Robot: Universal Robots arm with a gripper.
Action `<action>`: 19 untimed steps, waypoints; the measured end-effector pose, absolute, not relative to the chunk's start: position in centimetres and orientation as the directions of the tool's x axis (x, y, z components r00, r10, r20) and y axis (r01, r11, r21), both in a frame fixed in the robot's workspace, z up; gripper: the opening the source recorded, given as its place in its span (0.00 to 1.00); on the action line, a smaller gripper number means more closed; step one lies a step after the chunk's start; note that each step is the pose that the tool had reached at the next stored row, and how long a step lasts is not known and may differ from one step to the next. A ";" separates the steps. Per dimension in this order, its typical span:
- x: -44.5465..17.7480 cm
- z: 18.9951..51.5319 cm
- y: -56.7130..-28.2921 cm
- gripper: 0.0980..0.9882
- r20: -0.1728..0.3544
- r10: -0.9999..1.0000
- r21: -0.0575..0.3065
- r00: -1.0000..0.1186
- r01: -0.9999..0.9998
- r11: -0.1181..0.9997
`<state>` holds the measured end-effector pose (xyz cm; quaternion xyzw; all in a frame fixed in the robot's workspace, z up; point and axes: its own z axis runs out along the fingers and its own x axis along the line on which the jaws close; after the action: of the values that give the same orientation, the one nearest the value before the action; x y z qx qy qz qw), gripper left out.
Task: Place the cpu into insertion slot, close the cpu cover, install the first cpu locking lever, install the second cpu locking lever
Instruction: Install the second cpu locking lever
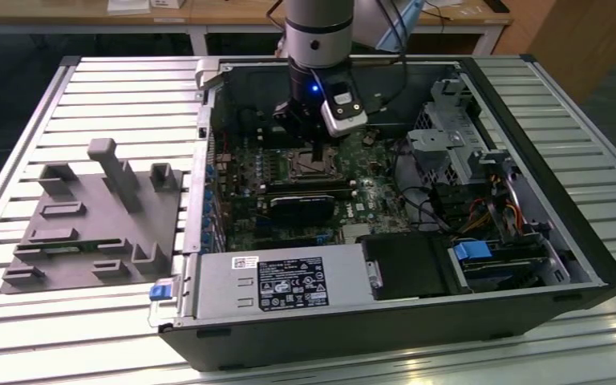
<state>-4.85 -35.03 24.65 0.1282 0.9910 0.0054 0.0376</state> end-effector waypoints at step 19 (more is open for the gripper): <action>-5.9 23.7 -36.6 0.00 -0.071 0.173 0.033 -0.982 0.171 0.985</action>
<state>-5.91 -36.56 23.68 0.0865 0.9955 0.0133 0.0367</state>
